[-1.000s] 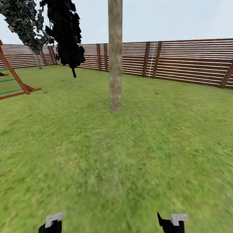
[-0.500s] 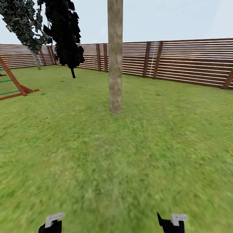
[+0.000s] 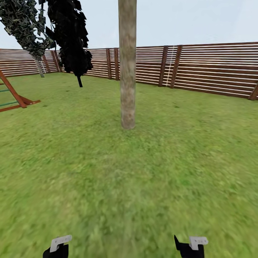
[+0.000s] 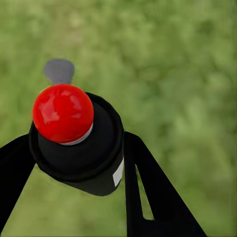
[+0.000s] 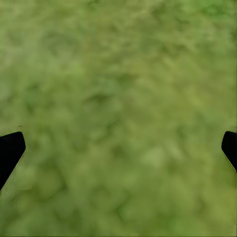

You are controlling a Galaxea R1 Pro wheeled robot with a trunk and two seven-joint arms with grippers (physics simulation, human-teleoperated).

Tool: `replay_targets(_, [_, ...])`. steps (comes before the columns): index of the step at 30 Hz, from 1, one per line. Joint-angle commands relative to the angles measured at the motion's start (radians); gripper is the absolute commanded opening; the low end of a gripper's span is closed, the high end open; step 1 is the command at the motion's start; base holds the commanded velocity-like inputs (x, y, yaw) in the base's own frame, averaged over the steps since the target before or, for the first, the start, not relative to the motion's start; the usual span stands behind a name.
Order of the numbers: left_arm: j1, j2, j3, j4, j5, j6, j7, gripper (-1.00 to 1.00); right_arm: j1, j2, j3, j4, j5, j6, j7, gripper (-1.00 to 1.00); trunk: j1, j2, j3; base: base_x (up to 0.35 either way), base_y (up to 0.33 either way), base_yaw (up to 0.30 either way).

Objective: In the garden, pick up the pesticide atomizer on the floor and spray pesticide onto both trees until each tree trunk is fully covered.

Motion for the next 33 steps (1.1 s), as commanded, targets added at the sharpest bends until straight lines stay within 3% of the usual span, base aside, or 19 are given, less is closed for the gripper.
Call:
replay_targets(1, [-0.001, 0.001, -0.002, 0.001, 0.005, -0.003, -0.001, -1.0, 0.0, 0.0, -0.009, 0.001, 0.006, -0.003, 0.006, 1.0, 0.0, 0.0, -0.001, 0.339, 0.0, 0.0])
replay_targets(33, [-0.001, 0.001, -0.002, 0.001, 0.005, -0.002, -0.001, -1.0, -0.001, 0.0, -0.009, 0.001, 0.006, -0.003, 0.006, 1.0, 0.0, 0.0, -0.001, 0.339, 0.0, 0.0])
